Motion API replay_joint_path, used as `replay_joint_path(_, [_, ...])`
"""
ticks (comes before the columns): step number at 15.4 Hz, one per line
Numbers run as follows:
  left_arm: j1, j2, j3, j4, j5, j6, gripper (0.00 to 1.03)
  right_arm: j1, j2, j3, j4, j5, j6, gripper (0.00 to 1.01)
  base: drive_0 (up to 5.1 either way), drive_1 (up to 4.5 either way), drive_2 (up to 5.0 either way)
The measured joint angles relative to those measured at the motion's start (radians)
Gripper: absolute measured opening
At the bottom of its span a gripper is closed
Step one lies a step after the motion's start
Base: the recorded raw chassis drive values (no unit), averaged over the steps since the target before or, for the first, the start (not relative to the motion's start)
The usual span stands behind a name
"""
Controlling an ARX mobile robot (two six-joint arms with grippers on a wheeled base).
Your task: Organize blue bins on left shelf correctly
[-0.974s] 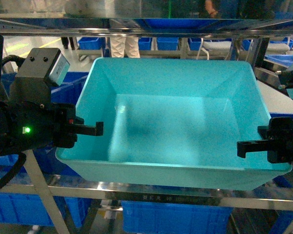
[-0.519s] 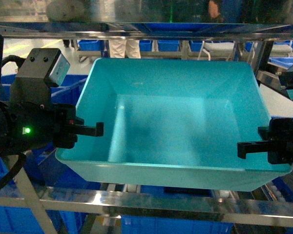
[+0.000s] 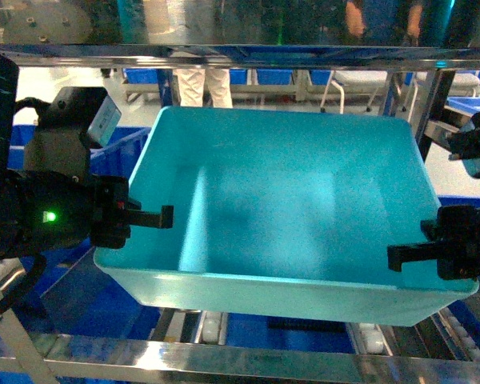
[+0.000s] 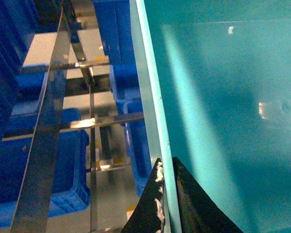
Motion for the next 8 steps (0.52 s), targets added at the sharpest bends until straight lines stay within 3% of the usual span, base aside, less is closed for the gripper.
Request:
replay_joint_path(5, [-0.051,0.145,0.135,-0.246,-0.037,-0.013,0.02,-0.027,0.113,0.074,-0.195,-0.042,-0.016,0.02,0.0,0.00,0.0])
replay_joint_path(8, [-0.060,0.193,0.167,-0.327,-0.051,-0.020,0.02,-0.023,0.140,0.084,-0.251,-0.058,-0.016,0.02,0.0,0.00,0.0])
